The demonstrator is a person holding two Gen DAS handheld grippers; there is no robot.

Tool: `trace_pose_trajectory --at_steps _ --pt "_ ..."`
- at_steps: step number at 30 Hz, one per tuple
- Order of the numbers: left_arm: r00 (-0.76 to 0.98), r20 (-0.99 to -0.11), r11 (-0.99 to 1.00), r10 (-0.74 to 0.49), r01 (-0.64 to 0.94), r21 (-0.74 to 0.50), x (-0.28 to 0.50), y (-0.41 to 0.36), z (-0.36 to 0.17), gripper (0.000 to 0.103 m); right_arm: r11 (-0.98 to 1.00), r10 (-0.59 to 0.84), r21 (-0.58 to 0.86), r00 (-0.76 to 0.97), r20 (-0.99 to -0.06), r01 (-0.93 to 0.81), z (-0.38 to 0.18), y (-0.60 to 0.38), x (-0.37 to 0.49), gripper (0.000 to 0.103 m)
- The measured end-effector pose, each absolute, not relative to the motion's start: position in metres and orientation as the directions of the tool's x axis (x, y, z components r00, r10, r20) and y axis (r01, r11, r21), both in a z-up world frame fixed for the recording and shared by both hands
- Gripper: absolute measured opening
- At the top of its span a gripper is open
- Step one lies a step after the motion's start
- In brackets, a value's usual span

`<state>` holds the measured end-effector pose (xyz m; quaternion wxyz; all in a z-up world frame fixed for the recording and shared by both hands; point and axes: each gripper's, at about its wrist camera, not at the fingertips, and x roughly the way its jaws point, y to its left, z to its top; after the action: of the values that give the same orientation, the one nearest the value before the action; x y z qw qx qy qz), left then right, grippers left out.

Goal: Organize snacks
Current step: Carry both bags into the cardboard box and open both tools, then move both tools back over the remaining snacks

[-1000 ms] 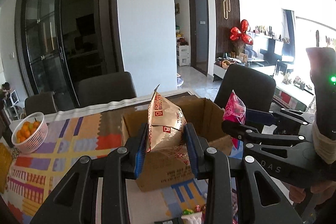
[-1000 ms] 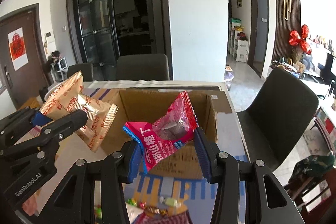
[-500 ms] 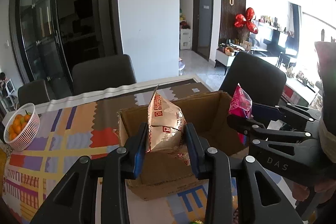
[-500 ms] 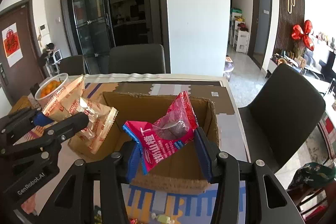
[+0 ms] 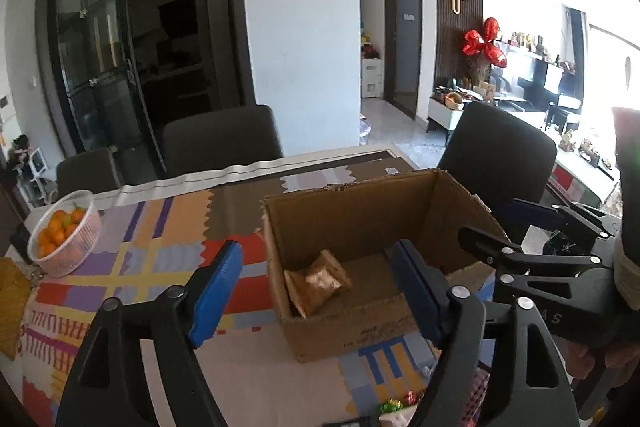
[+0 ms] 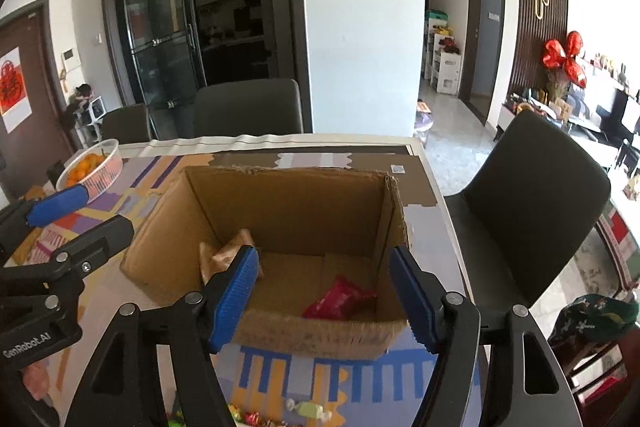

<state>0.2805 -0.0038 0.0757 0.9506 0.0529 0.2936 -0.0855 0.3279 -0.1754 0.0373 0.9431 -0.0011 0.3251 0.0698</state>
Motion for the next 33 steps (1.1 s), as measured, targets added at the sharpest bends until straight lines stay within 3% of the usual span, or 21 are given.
trace_pose_trajectory --at_steps 3,14,20,33 --pt "0.821 -0.556 0.980 -0.128 0.190 0.054 0.264 0.001 0.081 0.081 0.988 0.143 0.043 0.793 -0.592 -0.147 0.044 -0.173 0.310 0.074" --pt "0.833 -0.526 0.976 -0.172 0.216 0.022 0.208 0.018 0.089 0.083 0.982 0.182 0.061 0.819 -0.543 -0.178 0.053 -0.159 0.251 0.074" --pt "0.845 -0.513 0.971 -0.152 0.226 0.084 0.178 0.023 0.079 0.083 0.974 0.222 0.092 0.798 -0.561 -0.207 0.040 -0.149 0.225 0.074" --pt "0.789 -0.595 0.955 -0.155 0.273 0.114 0.142 0.031 0.024 0.083 0.975 0.214 0.082 0.761 -0.612 -0.208 -0.006 -0.137 0.178 0.074"
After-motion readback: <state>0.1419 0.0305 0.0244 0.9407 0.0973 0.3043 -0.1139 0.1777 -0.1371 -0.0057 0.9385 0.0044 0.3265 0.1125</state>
